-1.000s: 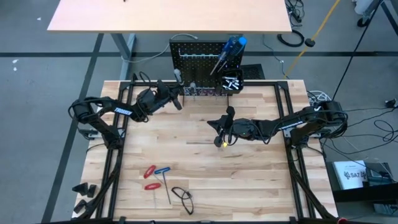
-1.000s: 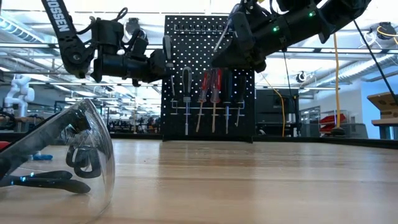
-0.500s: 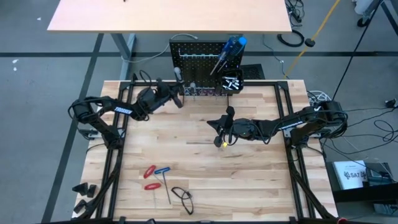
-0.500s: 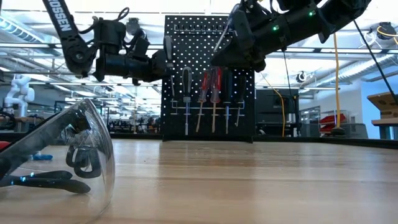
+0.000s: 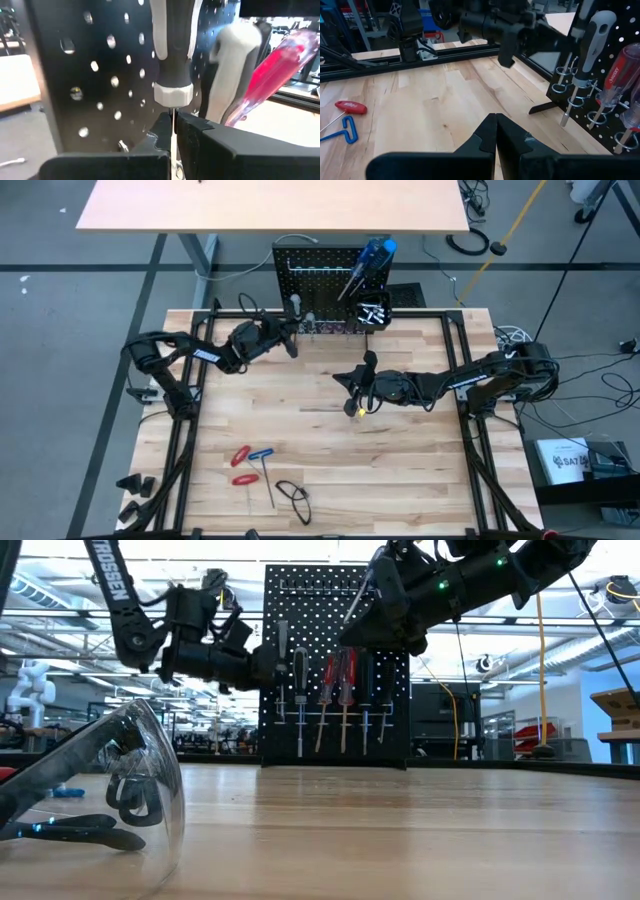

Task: Hang tools onto peg board
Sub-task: Hang the gray screwdriver on the pegboard

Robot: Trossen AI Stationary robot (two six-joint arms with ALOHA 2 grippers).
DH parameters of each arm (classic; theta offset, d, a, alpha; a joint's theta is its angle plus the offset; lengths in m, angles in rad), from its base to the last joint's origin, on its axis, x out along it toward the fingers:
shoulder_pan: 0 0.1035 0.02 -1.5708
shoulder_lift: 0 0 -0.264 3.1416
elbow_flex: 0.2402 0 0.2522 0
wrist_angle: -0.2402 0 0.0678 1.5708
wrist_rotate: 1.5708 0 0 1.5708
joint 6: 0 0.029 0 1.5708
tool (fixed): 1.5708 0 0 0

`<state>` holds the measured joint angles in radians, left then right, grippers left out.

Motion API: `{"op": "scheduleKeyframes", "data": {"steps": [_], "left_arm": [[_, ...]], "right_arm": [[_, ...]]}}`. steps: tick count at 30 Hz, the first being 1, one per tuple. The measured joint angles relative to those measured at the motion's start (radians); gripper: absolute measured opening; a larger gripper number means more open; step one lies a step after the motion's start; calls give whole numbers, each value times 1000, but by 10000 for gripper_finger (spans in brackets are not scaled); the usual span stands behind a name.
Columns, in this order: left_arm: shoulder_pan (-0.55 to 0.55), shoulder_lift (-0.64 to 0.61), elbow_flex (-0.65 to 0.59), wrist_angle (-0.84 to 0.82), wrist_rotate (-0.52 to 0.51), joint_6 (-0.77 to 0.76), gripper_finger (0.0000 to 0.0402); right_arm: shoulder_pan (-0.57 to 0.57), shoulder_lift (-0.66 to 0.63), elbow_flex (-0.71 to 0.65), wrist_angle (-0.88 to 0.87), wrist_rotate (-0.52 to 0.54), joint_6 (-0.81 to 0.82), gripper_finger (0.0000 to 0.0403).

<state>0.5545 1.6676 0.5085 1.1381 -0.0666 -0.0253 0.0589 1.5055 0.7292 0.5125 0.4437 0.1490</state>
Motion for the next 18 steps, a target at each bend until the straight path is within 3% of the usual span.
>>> {"op": "scheduleKeyframes", "data": {"steps": [6, 18], "left_arm": [[0, 69, 17, 37, 2, -21, 10], [-7, 75, 14, -36, 3, -21, 10]], "right_arm": [[0, 0, 0, 0, 0, 0, 0], [0, 0, 0, -19, 0, -8, 0]]}}
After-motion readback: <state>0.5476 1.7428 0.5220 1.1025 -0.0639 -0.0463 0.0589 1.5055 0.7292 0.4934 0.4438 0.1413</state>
